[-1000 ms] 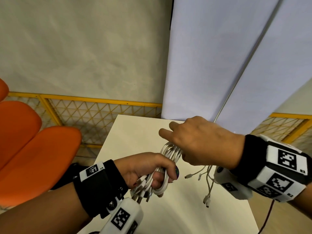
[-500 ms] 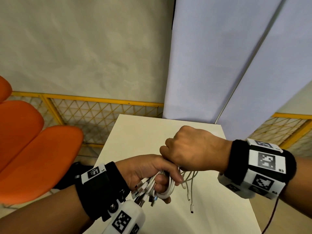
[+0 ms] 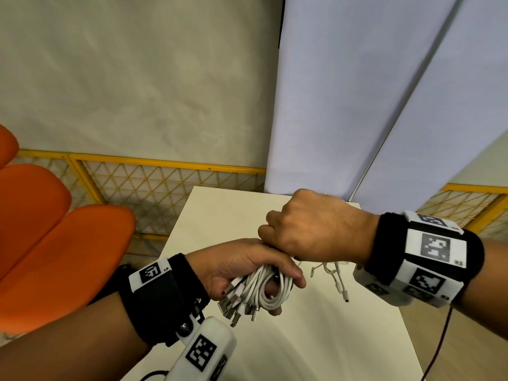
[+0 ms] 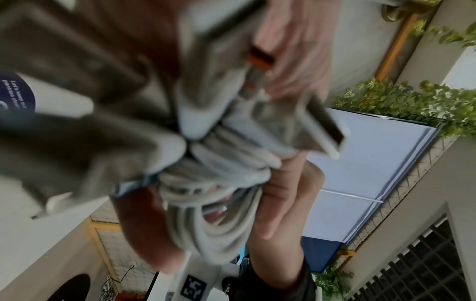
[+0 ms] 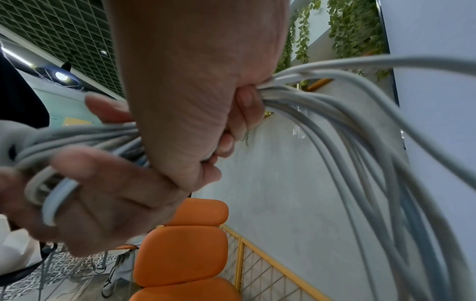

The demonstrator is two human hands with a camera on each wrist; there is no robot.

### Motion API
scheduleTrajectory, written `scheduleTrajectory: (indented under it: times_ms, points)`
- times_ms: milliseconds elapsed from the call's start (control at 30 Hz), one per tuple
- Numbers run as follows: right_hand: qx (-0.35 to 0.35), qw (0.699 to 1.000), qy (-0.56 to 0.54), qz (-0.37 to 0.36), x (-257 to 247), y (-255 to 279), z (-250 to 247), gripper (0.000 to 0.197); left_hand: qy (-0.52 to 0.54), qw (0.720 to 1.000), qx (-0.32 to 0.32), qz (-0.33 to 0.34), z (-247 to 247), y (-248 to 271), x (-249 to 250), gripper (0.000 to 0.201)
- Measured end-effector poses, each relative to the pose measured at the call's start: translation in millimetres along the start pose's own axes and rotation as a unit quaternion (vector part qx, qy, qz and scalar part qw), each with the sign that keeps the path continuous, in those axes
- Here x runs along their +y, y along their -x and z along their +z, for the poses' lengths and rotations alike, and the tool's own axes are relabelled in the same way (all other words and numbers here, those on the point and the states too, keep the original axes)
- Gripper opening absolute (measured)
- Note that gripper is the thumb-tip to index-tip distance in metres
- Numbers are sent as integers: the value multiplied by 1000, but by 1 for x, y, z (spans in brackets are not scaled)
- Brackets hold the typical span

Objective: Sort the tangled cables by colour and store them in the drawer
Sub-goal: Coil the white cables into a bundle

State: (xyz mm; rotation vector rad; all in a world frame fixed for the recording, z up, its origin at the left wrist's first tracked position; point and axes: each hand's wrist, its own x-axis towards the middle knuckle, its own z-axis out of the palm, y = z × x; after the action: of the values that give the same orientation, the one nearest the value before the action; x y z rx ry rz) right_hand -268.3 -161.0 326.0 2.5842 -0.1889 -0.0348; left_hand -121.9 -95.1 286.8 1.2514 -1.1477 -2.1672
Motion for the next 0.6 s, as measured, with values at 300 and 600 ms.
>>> scheduleTrajectory:
  times_ms: [300, 600]
  points:
    - [-22, 1000, -6, 10, 4, 0, -1, 19, 27, 999, 13, 25, -3, -7, -4, 17]
    - [-17, 1000, 2, -1, 1, -3, 0, 11, 77, 990, -100, 67, -12, -10, -11, 8]
